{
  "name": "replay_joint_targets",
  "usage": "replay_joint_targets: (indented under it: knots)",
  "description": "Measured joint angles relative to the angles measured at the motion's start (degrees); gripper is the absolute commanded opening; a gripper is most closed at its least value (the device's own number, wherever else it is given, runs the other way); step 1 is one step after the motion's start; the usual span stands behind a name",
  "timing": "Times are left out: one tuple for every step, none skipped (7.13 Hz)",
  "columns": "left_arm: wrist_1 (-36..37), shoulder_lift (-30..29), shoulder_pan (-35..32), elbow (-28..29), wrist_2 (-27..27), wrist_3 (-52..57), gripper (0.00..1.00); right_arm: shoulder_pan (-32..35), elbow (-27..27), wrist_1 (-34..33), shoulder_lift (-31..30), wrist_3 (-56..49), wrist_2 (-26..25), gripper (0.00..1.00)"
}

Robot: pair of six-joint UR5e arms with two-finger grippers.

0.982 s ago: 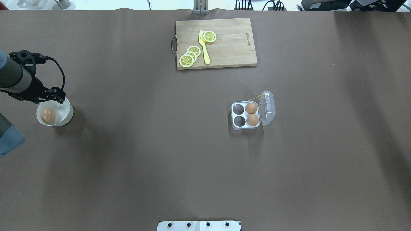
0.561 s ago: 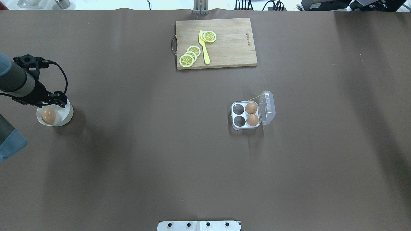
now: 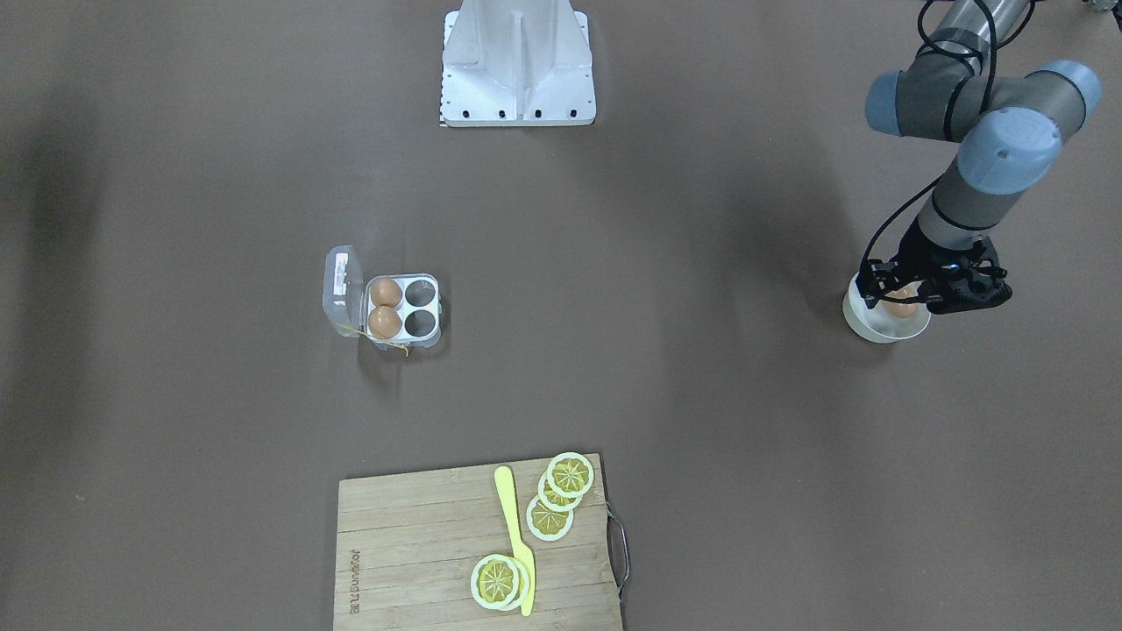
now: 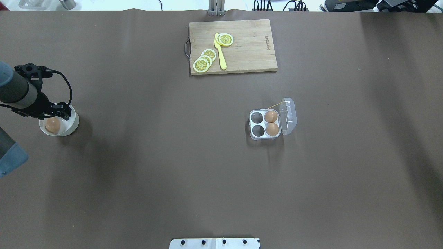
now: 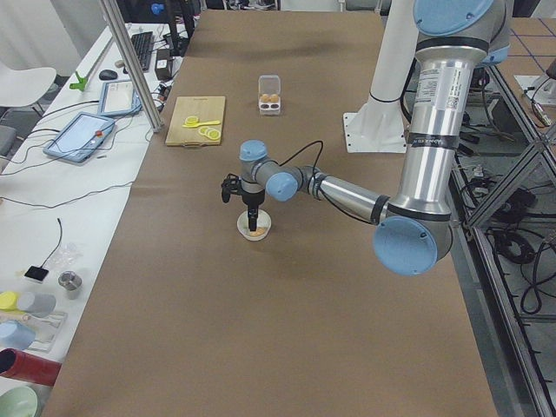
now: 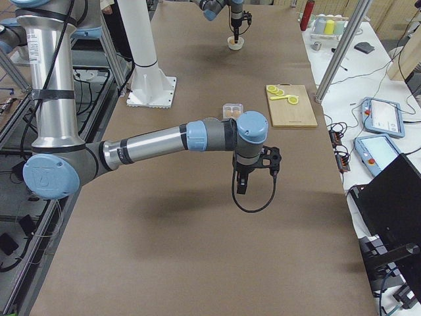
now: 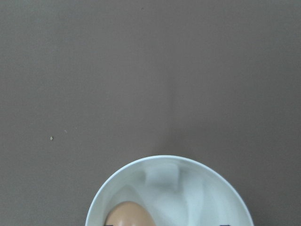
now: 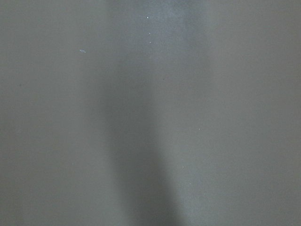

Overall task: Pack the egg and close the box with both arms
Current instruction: 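Lower the left gripper into the bowl and close on the egg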

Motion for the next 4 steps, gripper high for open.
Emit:
replay_joint_targets:
  knots:
    - [-0.01, 0.11, 0.08, 0.01, -0.02, -0.57, 0.8, -0.04, 0.01, 0.0, 0.0, 0.0, 0.0, 1.0]
    - [-0.01, 0.14, 0.3, 0.09, -0.04, -1.32, 0.8, -0.07, 0.03, 0.0, 0.01, 0.0, 0.0, 1.0]
    - [-0.01, 0.14, 0.65, 0.21, -0.02, -1.71, 0.8, -0.09, 0.18, -0.02, 0.01, 0.0, 0.0, 1.0]
    - [-0.01, 0.14, 0.95, 0.31, -0.01, -1.87, 0.8, -0.1, 0.46, -0.06, 0.01, 0.0, 0.0, 1.0]
